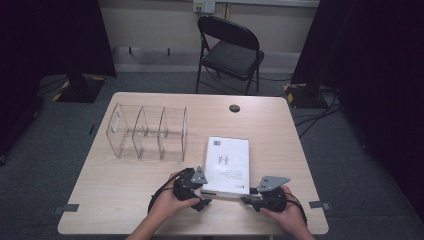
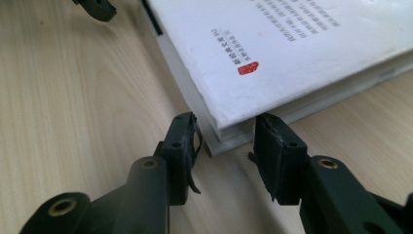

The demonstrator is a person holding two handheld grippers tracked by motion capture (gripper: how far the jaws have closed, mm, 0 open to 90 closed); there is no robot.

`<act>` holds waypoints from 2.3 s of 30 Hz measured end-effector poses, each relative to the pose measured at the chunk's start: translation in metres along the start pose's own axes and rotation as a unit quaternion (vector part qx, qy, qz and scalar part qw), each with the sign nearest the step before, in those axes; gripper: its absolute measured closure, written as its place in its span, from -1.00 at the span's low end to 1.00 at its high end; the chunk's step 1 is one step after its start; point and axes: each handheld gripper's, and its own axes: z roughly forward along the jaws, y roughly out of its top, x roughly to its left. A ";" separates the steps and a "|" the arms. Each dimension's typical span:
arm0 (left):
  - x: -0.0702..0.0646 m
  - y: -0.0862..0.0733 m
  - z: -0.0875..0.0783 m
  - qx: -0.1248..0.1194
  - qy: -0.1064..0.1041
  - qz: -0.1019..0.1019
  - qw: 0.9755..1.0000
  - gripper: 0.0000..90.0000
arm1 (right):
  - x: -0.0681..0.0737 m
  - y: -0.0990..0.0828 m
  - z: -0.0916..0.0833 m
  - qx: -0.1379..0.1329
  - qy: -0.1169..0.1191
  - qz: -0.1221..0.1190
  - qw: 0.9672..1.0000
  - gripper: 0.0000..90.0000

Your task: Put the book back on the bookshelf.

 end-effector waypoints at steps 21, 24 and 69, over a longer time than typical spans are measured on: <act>-0.004 0.001 0.005 0.012 0.002 -0.015 1.000 -0.70 | -0.001 0.003 0.008 -0.022 -0.026 0.062 0.997 0.17; -0.005 0.002 0.006 0.010 0.003 -0.019 1.000 -0.70 | -0.002 0.003 0.007 -0.026 -0.026 0.059 0.998 0.18; -0.008 0.028 -0.005 -0.046 0.030 0.028 0.998 -0.66 | -0.002 0.019 -0.006 -0.056 -0.007 0.062 0.996 0.43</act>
